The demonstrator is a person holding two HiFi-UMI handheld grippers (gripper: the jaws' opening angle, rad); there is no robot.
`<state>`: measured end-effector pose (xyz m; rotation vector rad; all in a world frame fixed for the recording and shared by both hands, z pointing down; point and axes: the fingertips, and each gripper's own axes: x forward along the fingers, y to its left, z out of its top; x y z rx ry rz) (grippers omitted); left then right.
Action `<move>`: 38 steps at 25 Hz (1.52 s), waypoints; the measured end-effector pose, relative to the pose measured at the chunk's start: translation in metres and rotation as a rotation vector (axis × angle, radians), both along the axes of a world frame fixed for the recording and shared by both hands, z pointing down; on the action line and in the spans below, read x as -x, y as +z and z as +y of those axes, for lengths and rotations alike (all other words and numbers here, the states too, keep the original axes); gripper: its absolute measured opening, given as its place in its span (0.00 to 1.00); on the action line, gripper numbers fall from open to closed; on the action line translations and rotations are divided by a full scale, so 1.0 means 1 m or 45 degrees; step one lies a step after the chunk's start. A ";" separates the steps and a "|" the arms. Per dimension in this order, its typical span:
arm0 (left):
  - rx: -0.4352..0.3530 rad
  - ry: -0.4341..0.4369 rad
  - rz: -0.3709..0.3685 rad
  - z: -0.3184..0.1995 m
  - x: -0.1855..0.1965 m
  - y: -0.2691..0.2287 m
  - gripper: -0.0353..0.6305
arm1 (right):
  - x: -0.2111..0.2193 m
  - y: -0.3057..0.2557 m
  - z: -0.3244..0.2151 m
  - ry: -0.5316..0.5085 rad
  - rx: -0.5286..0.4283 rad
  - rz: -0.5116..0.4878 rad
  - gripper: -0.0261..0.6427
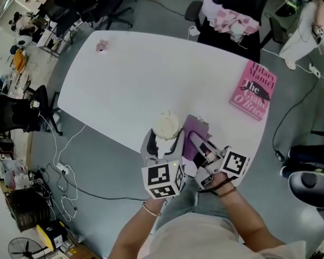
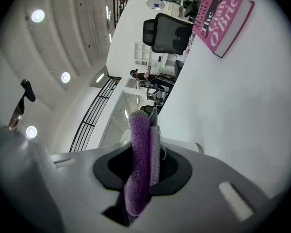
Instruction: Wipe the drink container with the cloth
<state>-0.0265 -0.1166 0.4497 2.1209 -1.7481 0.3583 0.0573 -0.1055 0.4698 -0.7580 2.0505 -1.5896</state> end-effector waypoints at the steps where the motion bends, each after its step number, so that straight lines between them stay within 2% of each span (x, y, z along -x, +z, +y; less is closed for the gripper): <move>1: -0.001 0.000 0.000 0.000 0.000 0.000 0.61 | 0.001 0.001 0.000 0.002 0.000 -0.005 0.14; 11: -0.004 -0.002 -0.001 0.001 -0.002 0.001 0.61 | 0.007 0.009 -0.005 0.003 0.014 -0.007 0.14; 29: -0.007 -0.003 0.004 0.001 0.001 -0.002 0.61 | 0.013 0.041 -0.017 0.037 0.086 0.106 0.14; 35: -0.002 -0.005 0.006 0.001 -0.001 0.000 0.61 | 0.007 0.078 -0.015 0.047 0.258 0.246 0.14; 38: 0.002 -0.006 0.005 0.001 0.000 0.001 0.61 | 0.007 0.089 -0.016 0.036 0.291 0.312 0.14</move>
